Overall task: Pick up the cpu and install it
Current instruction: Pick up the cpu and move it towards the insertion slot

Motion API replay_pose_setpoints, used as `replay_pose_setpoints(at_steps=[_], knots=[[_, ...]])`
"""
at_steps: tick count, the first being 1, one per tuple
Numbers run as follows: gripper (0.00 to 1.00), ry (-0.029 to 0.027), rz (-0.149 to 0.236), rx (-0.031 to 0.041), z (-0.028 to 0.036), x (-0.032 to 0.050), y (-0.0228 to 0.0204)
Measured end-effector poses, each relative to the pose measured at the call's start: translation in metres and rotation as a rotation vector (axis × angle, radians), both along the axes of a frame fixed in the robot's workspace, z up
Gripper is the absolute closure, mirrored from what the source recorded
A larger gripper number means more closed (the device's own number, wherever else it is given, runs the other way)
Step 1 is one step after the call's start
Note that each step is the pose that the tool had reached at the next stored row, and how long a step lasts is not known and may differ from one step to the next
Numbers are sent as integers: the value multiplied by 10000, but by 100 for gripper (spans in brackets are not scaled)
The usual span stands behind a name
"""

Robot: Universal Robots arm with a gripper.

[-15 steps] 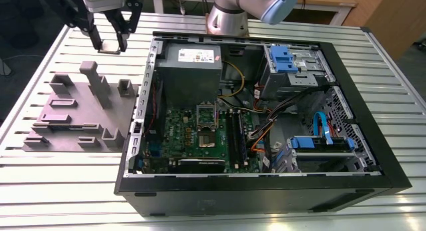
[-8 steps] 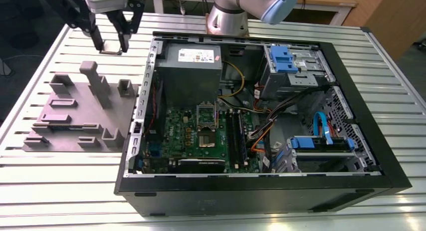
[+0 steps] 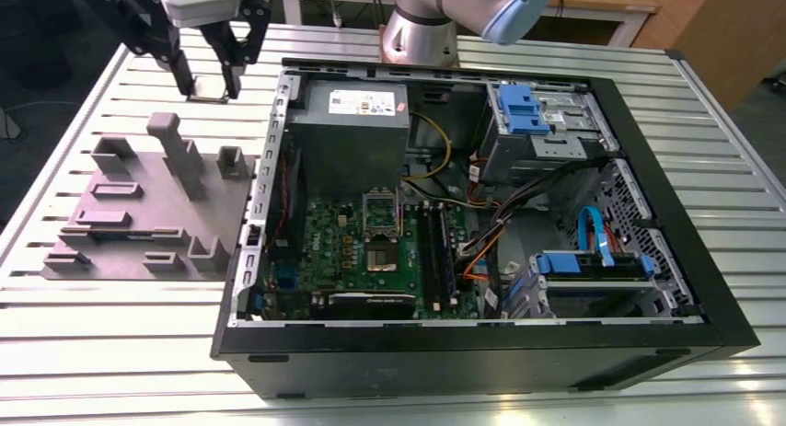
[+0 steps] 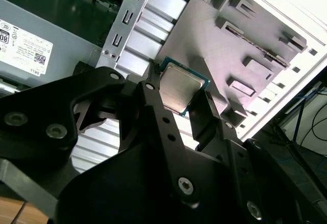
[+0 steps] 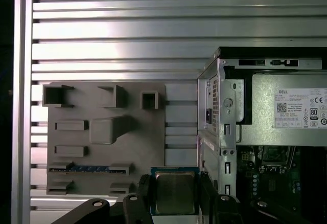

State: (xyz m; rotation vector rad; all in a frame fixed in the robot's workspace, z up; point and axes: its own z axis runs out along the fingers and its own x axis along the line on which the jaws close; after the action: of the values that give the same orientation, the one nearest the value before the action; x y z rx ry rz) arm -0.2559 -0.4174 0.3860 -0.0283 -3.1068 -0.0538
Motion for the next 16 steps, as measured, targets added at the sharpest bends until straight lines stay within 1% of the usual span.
replay_pose_setpoints(at_steps=[3, 11, 16], knots=[[53, -1, 0, 1, -1, 26, 0], [53, -1, 0, 1, 0, 39, 0], [53, -1, 0, 1, -1, 64, 0]])
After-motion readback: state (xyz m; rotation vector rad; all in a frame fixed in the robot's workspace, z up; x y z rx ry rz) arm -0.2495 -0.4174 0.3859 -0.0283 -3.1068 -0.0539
